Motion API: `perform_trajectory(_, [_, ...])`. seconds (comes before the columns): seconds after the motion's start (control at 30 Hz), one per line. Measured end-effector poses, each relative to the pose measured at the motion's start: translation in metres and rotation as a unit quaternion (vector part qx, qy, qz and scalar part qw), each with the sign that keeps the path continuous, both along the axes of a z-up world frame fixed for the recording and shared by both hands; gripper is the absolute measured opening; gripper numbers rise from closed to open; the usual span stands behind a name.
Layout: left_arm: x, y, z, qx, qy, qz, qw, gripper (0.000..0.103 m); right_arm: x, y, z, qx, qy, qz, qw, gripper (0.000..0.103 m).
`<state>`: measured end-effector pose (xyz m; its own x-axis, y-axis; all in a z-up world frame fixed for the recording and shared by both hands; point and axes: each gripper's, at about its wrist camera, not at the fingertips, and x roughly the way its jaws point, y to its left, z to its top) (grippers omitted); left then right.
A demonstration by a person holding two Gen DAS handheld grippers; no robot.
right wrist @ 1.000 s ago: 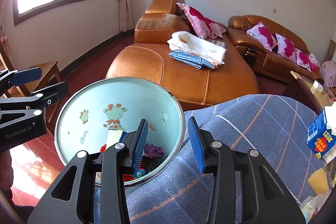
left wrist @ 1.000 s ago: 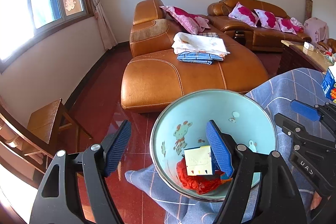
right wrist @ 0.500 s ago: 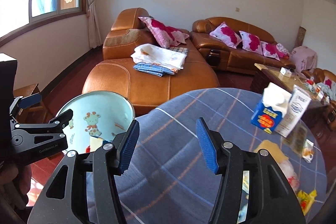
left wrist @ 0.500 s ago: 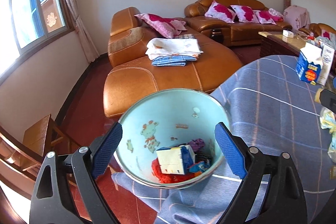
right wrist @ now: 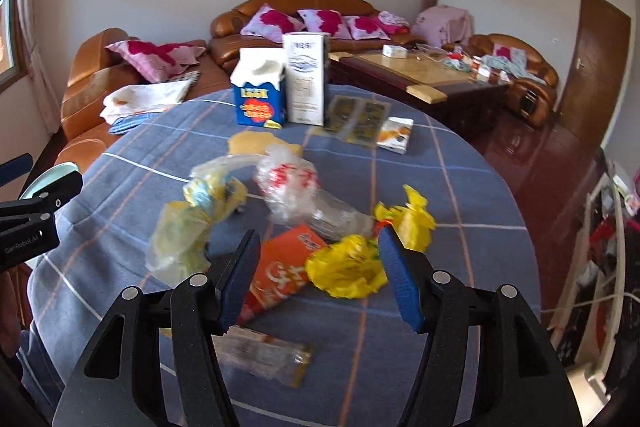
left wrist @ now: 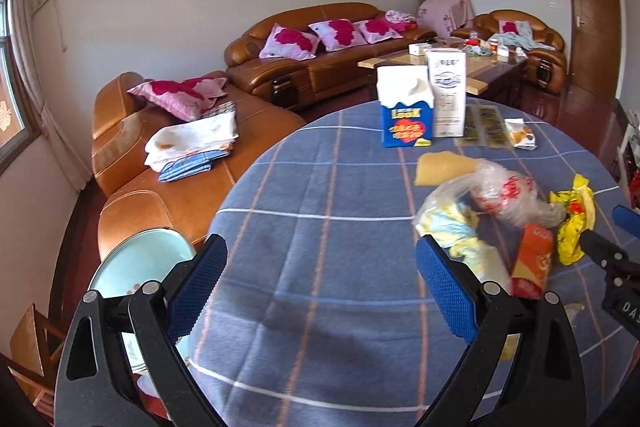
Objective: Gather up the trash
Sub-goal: 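Grasp the pale yellow plastic bag with the left gripper while the right gripper grasps the yellow bag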
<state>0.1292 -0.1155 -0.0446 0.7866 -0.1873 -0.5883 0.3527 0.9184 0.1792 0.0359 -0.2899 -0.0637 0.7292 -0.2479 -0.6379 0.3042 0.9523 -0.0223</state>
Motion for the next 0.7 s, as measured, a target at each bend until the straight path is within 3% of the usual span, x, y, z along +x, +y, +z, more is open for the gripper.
perform_trajectory(0.13, [-0.004,-0.037,-0.003,-0.003,0.002,-0.035,0.9994,0.095,-0.017,-0.021,-0.011,0.013,0.005,-0.032,0.999,0.062])
perform_trajectory(0.23, [-0.001,-0.06,-0.018,0.02,0.013,-0.048,0.9985,0.095,-0.023,-0.032,-0.015,0.018,0.004,-0.046,0.999,0.062])
perform_trajectory(0.47, [0.002,-0.07,-0.048,0.033,0.06,-0.067,0.9954,0.089,-0.026,-0.049,-0.022,0.046,0.004,-0.059,0.997,0.062])
perform_trajectory(0.57, [0.003,-0.069,-0.05,0.01,0.089,-0.101,0.9909,0.059,-0.021,-0.053,-0.025,0.062,0.007,-0.059,0.996,0.062])
perform_trajectory(0.6, [0.005,-0.07,-0.053,0.004,0.108,-0.11,0.9879,0.039,-0.019,-0.054,-0.025,0.066,0.007,-0.059,0.996,0.062])
perform_trajectory(0.63, [0.007,-0.072,-0.057,0.002,0.124,-0.117,0.9854,0.027,-0.015,-0.055,-0.025,0.07,0.006,-0.059,0.996,0.062])
perform_trajectory(0.7, [0.009,-0.071,-0.064,-0.013,0.147,-0.127,0.9808,0.024,-0.009,-0.058,-0.024,0.076,0.007,-0.061,0.995,0.062])
